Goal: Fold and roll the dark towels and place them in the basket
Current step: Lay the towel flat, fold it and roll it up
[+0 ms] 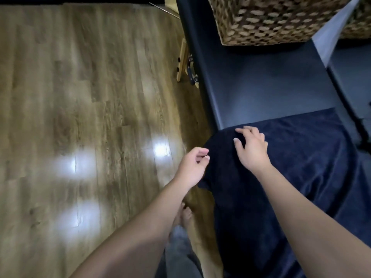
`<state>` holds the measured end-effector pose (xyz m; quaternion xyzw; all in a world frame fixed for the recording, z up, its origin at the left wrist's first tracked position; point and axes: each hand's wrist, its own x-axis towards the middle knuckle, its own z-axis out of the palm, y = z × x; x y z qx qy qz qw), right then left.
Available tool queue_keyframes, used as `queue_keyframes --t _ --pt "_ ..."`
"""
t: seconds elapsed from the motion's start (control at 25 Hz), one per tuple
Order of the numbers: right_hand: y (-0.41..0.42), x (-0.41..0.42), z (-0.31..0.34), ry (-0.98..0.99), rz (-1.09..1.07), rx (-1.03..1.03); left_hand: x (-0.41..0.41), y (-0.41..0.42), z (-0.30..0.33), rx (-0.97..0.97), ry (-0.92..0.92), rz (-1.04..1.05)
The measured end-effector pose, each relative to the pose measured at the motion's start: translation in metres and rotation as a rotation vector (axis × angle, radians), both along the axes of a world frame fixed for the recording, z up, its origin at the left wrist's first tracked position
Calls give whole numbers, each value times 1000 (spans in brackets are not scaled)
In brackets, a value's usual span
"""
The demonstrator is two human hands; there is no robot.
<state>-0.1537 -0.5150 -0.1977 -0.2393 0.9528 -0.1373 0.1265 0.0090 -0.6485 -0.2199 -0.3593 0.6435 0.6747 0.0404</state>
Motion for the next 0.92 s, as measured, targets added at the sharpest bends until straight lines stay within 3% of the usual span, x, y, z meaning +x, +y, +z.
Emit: queue_keyframes --t 0.2,0.32,0.64,0.8,0.92 --pt "53 -46 -7 9 -429 1 -109 2 35 -632 32 -414" --pt "107 -81 -1 -42 -624 51 -174 24 42 -780 -71 -634" --pt "230 -116 13 -117 -1009 -20 -305 117 33 -731 -50 -914" --pt "240 -111 8 -28 -1084 -193 -379 153 28 -453 31 -970" --pt "237 -116 9 151 -1288 -124 -441 179 21 -292 24 -914"
